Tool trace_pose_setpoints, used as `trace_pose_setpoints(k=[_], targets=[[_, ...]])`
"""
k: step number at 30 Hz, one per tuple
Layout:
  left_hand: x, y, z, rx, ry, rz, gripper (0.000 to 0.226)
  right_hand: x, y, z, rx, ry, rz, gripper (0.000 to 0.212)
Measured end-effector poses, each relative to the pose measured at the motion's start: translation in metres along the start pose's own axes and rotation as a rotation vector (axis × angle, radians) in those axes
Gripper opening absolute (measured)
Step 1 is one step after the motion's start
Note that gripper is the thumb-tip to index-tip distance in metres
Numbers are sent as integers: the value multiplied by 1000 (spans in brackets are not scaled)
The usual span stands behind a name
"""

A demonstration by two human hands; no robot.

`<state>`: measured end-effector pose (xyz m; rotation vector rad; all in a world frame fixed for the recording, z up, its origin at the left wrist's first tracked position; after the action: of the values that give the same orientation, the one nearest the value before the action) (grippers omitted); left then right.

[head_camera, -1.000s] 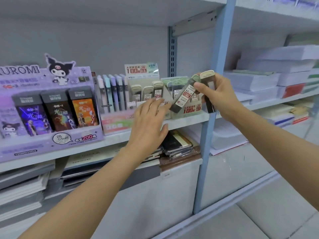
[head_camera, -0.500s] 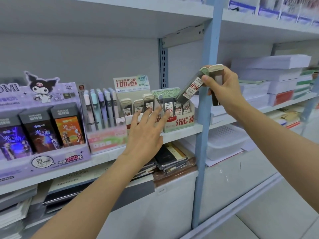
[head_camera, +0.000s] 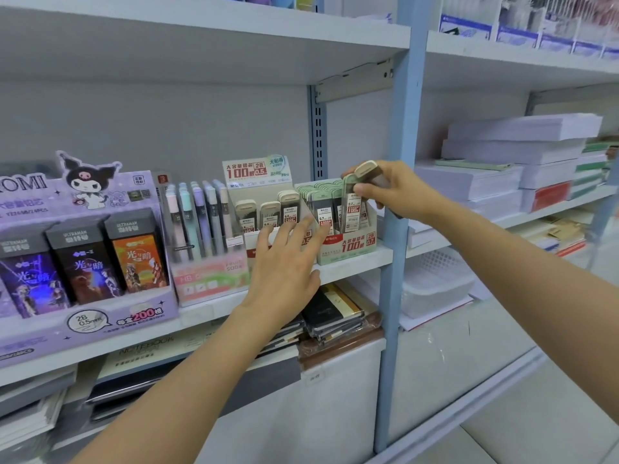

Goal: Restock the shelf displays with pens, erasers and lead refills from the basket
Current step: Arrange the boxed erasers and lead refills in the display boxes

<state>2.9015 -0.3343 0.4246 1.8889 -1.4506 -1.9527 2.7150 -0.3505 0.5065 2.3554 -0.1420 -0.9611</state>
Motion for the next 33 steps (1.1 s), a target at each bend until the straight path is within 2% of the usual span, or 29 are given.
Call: trace_pose_setpoints(k=[4, 6, 8, 10, 12, 14, 18, 20, 21, 24, 28, 31, 33], targets=[[-4, 0, -1, 11, -46, -28, 71, 12, 0, 7, 57, -55, 5, 21], [-6, 0, -2, 26, -84, -37, 68, 10, -5, 11, 108, 6, 60, 27], [-13, 0, -4, 31, -165, -24, 63, 4, -11, 9, 128, 212, 178, 33], [-23, -1, -7, 9, -280, 36, 54, 0, -16, 4, 170, 550, 280, 28], [-36, -3, -8, -15, -397, 120, 45, 10, -16, -7, 225, 905, 275, 24], [-47, -5, -10, -67, -559, 171, 38, 27, -16, -22, 235, 1069, 239, 26], [-47, -10, -20, -333, -1052, 99, 36, 62, -14, -53, 146, 1087, 165, 25], [-40, -15, -28, -518, -1331, 47, 27, 75, -14, -67, 70, 1007, 91, 25], [-39, -18, -34, -574, -1397, 58, 19, 79, -14, -71, 43, 964, 65, 24], [-44, -25, -51, -579, -1427, 29, 9, 80, -13, -77, -4, 906, 10, 25], [-44, -34, -52, -550, -1606, -191, 15, 81, -14, -84, 14, 992, -87, 32], [-53, -37, -52, -486, -1482, -170, 25, 83, -13, -89, 54, 944, 3, 31], [-61, -39, -52, -443, -1451, -109, 22, 83, -12, -90, 74, 884, 63, 36]])
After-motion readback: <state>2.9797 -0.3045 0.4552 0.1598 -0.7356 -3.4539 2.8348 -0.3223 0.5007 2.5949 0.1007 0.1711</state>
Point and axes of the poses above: each hand's wrist, its own y-axis towards the middle knuckle, its own x-axis out of the palm, z = x × y, the point moved 7 cm from there along y, towards the middle knuckle, and after that the axes turned 2 degrees about -x, right-handed, at the moved point
